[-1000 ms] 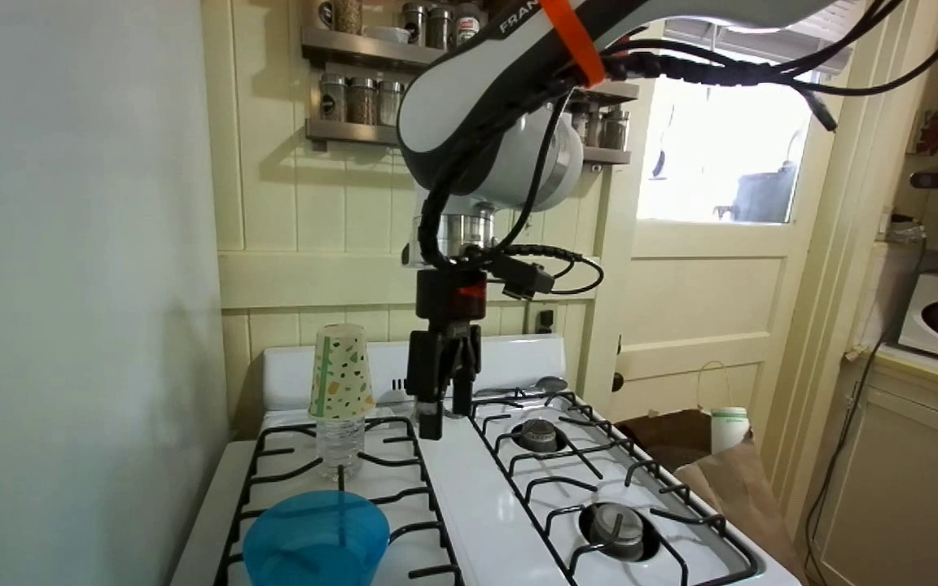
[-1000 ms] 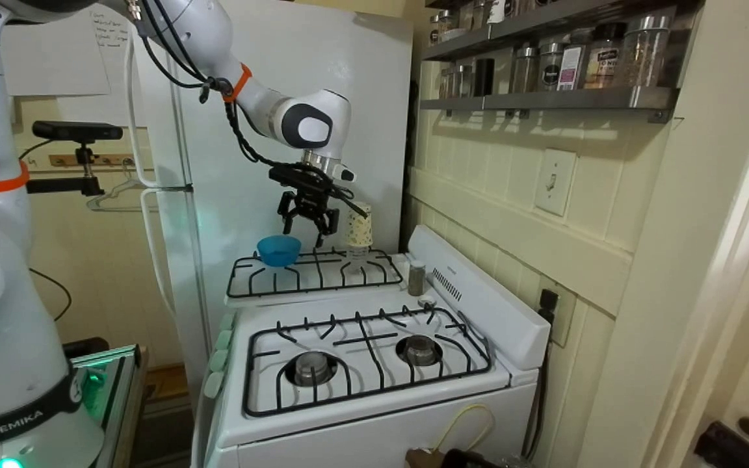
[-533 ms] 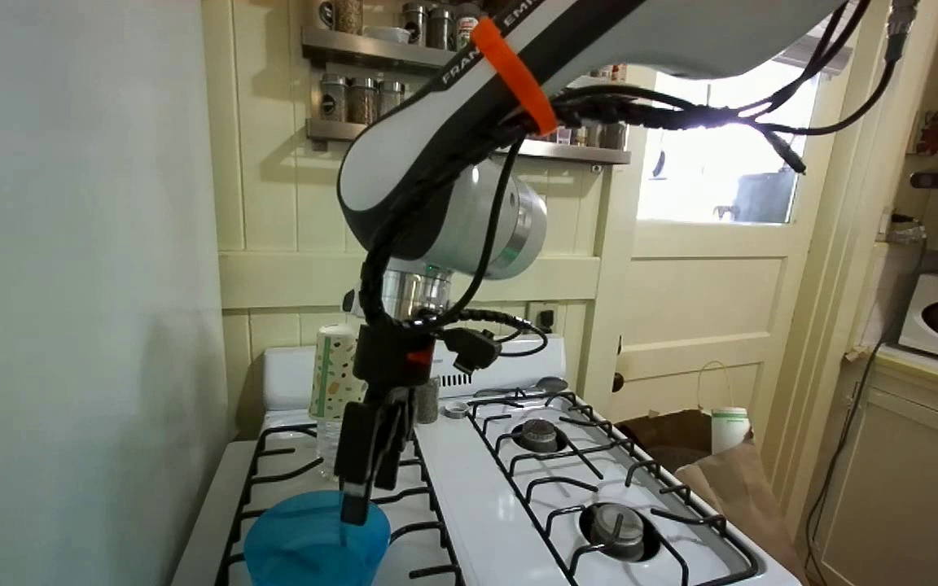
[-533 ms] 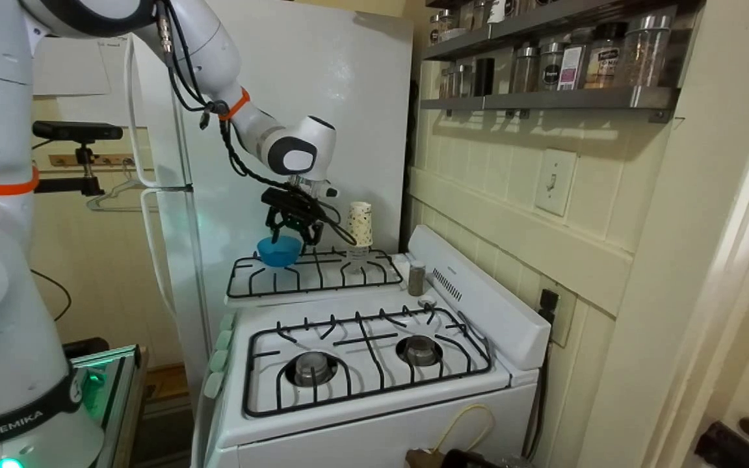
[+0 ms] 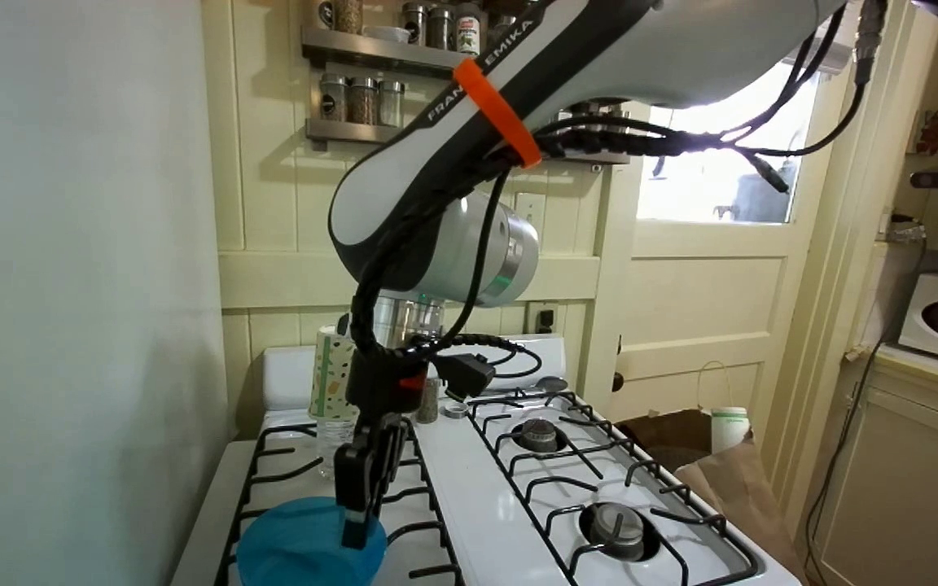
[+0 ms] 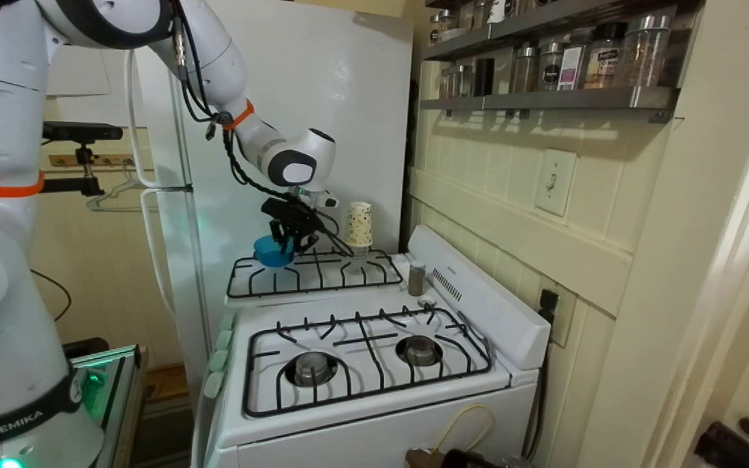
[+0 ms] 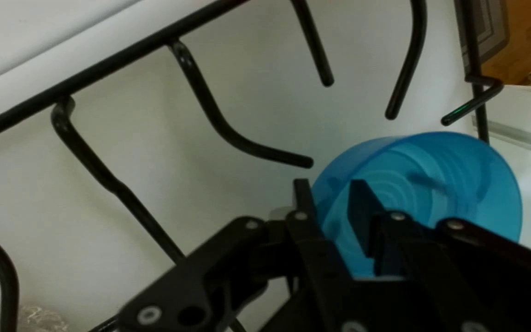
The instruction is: Put the blue bowl on top of the cream cup
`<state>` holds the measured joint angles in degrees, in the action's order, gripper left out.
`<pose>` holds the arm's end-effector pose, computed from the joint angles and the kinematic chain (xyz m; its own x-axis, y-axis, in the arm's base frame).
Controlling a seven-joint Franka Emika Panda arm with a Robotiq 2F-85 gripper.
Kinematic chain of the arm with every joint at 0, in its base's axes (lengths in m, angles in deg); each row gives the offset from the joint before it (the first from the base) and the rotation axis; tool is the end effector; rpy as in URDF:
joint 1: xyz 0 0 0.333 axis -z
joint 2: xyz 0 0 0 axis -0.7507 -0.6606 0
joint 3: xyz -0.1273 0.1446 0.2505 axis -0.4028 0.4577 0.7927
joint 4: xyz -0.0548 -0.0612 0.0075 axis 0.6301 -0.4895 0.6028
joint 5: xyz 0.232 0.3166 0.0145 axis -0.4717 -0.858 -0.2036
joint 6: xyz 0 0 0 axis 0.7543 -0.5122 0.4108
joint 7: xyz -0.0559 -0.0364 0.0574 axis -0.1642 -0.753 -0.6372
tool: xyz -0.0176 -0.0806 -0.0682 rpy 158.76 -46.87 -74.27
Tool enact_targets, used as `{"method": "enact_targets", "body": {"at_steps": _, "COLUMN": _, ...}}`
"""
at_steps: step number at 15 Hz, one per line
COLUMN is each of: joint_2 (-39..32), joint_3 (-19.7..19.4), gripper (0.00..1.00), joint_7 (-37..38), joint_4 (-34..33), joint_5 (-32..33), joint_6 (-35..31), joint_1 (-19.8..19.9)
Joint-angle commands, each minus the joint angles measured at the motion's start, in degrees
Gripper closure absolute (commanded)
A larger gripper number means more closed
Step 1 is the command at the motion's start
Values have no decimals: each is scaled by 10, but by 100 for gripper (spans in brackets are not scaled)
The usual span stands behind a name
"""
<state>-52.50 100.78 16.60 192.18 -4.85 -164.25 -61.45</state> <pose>0.4683 0.3001 0.2783 0.6056 0.7935 0.0604 0.7672 -0.5620 -0.3090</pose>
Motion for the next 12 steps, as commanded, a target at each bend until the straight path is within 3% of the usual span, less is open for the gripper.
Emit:
{"method": "enact_targets", "body": {"at_steps": 1, "joint_2": 35, "joint_3": 2, "gripper": 100, "joint_7": 32, "joint_4": 26, "joint_5": 12, "joint_6": -21, "joint_1": -2}}
{"method": "enact_targets", "body": {"at_steps": 10, "joint_2": 212, "joint_3": -14, "gripper": 99, "joint_7": 110, "joint_4": 116, "joint_5": 26, "joint_6": -83, "joint_1": -10}}
{"method": "enact_targets", "body": {"at_steps": 12, "joint_2": 244, "joint_3": -32, "gripper": 99, "joint_7": 138, "joint_4": 96, "joint_5": 31, "joint_6": -29, "joint_1": -4}}
